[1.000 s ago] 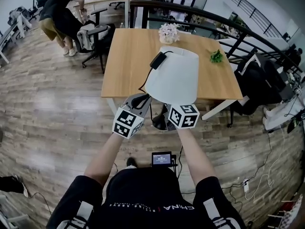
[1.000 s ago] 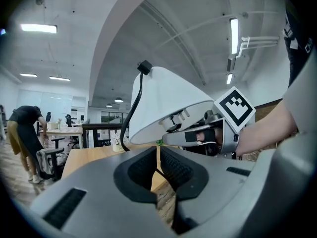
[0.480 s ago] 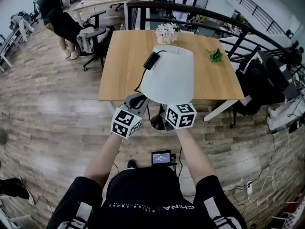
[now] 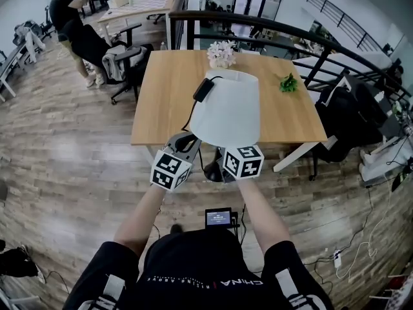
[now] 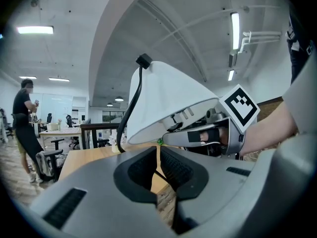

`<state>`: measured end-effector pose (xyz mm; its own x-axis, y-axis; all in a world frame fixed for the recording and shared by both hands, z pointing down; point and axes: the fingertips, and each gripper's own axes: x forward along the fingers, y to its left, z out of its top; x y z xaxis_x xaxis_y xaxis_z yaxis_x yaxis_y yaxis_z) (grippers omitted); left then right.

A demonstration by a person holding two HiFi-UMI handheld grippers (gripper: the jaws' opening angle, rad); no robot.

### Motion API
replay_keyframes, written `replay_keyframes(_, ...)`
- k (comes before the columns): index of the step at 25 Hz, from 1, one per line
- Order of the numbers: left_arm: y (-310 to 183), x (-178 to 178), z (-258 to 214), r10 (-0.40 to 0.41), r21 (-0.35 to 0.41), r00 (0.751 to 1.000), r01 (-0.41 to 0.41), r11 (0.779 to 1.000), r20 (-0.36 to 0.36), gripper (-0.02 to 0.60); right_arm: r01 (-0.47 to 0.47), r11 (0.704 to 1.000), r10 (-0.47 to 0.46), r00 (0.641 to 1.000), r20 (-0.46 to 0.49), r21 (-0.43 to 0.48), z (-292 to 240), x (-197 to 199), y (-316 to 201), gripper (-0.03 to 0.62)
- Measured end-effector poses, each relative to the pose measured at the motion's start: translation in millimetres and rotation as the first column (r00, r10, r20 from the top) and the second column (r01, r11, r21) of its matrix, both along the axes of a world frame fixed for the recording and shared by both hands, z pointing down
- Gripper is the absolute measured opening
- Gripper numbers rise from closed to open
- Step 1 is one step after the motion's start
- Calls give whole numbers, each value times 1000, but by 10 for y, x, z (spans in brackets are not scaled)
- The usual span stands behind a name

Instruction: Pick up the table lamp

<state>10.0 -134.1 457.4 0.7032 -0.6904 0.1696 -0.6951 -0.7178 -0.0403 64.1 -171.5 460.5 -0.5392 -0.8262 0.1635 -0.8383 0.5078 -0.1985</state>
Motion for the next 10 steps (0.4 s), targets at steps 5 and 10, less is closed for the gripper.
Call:
replay_keyframes(5, -17, 127, -25, 7, 2, 1000, -7, 1000, 2, 37, -3, 1000, 3, 1000, 0, 0, -25, 119, -15, 64)
replay_keyframes(10, 5, 111, 0, 11, 0, 1000, -11, 1000, 2, 37, -4, 1000, 4, 1000, -3, -3, -4, 98, 12, 64)
